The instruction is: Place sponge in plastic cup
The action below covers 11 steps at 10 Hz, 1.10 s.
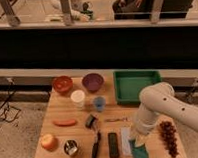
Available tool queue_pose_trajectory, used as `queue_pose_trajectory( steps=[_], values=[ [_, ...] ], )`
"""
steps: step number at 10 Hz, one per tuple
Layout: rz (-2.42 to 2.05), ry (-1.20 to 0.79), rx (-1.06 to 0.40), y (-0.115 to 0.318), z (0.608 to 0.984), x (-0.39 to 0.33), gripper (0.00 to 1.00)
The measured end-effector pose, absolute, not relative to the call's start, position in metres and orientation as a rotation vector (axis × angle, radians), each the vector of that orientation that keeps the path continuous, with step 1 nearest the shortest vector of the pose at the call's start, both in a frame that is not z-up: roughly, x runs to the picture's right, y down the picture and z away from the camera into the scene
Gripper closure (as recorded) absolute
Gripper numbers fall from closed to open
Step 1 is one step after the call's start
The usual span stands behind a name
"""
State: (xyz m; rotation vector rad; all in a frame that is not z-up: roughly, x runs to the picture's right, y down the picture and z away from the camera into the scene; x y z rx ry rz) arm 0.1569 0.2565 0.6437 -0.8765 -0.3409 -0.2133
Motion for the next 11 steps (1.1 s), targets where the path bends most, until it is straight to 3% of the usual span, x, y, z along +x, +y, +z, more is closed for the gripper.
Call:
queue_pose_trajectory(
  steps=[6, 11],
  values=[
    [-0.227, -0.344, -0.871, 0.249, 0.650, 0.146, 1.00],
    [-0.297, -0.360, -0.812, 0.197, 0.673, 0.096, 1.00]
  ],
)
